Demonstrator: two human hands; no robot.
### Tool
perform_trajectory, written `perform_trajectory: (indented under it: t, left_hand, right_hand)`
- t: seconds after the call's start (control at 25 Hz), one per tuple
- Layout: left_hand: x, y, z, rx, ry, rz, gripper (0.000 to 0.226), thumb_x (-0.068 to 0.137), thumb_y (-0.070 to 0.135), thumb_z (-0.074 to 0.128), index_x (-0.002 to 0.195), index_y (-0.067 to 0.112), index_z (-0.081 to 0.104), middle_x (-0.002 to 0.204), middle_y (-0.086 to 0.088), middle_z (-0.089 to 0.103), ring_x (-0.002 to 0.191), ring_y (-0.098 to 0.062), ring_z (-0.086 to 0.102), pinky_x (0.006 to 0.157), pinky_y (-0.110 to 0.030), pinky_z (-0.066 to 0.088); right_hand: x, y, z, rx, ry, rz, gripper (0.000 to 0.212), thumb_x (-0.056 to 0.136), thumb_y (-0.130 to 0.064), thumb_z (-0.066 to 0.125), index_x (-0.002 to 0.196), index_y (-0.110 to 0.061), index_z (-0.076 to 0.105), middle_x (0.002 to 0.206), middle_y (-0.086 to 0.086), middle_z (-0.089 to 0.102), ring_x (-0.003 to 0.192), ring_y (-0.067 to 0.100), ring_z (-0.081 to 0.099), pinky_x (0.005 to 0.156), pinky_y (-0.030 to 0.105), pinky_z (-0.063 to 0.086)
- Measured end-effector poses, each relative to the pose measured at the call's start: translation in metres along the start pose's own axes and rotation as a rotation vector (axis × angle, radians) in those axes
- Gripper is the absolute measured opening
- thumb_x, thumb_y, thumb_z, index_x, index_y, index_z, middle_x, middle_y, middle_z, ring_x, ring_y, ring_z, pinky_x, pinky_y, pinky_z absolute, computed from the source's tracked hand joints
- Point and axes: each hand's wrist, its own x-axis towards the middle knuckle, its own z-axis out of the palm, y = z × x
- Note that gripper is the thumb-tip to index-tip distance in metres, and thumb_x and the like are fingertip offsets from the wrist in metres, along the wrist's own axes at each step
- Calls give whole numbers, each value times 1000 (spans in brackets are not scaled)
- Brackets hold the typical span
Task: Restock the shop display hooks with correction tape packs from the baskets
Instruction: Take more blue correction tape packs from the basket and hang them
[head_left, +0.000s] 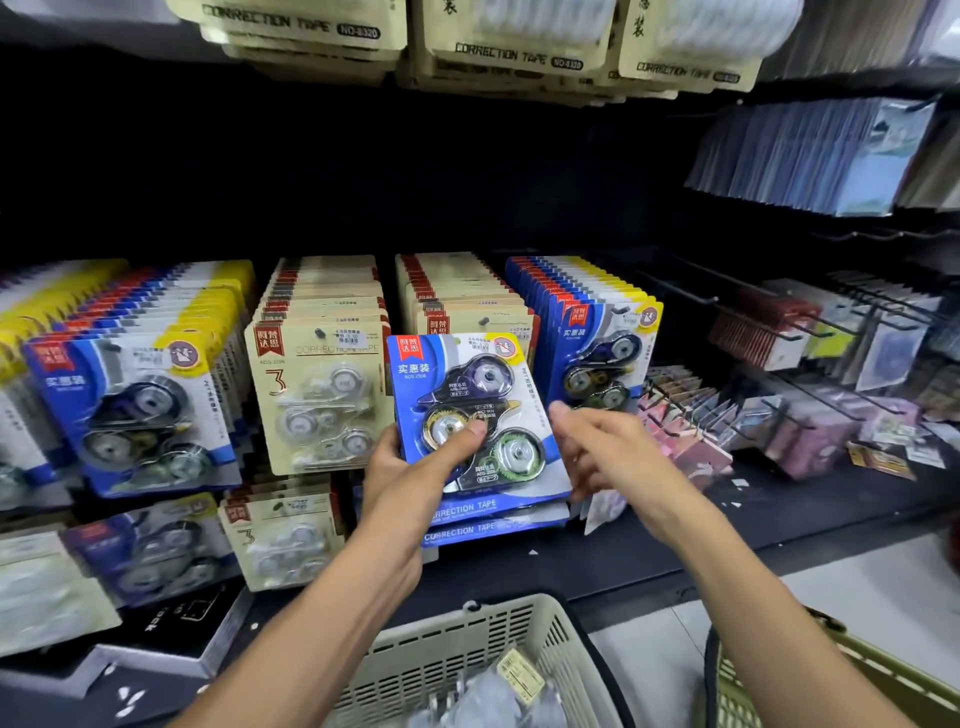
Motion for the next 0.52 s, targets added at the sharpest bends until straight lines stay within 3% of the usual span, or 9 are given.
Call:
perform_trajectory:
  t: [0.12,0.24,0.4,0.52]
  left_hand:
    - [-2,2,4,-5,-15,23,58,62,29,92,114,20,69,98,0,80,92,-24,77,93,-48,59]
    - [-3,4,2,-30,-40,21,77,48,43,89,117,19,69,103,-1,79,97,-25,76,95,-51,58]
    - [1,1,-3,-39,-17,-5,46,70,25,88,112,21,70,105,-3,79,103,-30,74,95,-55,57]
    - [3,0,-4,2,1,12,39,79,21,85,114,23,70,107,0,79,105,-27,73,95,-56,57]
  right_hand:
    - [-16,-4,17,-92,-95,-27,34,79,-37,82,93,-9,70,71,-2,64,62,10,55,53,26,46]
    - [-19,-5,12,169,-30,27,28,85,-24,77,104,-8,65,87,2,74,69,13,67,53,26,52]
    - [-10,0,-6,528,153,-13,14,94,-20,65,104,-14,59,82,-4,73,47,17,60,43,25,52]
    - [1,13,-29,621,389,-32,6,97,-20,64,101,-18,60,81,-1,71,49,16,59,43,24,52]
